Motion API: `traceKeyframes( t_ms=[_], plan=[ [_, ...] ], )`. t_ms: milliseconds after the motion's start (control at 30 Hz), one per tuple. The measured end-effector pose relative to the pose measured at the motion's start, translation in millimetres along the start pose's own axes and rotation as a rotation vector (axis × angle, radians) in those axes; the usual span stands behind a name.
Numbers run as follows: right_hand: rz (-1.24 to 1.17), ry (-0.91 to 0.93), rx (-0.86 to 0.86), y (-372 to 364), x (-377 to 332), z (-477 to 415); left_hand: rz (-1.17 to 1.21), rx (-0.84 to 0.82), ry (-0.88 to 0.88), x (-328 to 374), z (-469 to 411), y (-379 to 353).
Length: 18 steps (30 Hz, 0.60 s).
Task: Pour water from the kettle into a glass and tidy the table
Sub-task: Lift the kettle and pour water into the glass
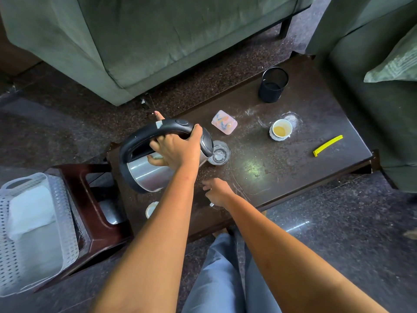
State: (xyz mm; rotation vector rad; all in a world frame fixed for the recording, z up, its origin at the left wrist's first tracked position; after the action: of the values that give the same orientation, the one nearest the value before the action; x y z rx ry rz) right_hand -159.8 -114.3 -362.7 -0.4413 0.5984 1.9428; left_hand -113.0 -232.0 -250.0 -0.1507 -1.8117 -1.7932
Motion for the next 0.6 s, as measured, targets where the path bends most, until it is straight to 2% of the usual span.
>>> traceKeyframes(
  t_ms=[167, 233, 367, 600],
  plan=[
    [-0.035, 0.022, 0.015, 1.1, -1.8, -2.3, 0.019, 0.015, -0.008, 3.9, -2.7, 1.1],
    [-0.068, 0.034, 0.075, 3.5, -2.6, -2.6, 0.023, 0.012, -0.006, 5.6, -2.0, 0.3],
    [-0.217, 0.022, 0.408, 22.3, -1.9, 3.0, 0.021, 0.007, -0.017, 6.4, -1.2, -2.1],
    [-0.56, -0.008, 0.766, 49.0, -4.2, 14.5, 0.013, 0.001, -0.013, 5.5, -5.4, -3.7]
  ],
)
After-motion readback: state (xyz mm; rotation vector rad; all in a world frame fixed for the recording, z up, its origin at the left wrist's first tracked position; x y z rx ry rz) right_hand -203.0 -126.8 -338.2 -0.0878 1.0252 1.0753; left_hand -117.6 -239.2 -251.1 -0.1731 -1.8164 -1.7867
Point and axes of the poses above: each hand's wrist, its own z-axis away from the middle knuckle, its own y-axis out of the back of the hand, x = y × z, the point moved 5 cm from there along -z, towards the middle knuckle
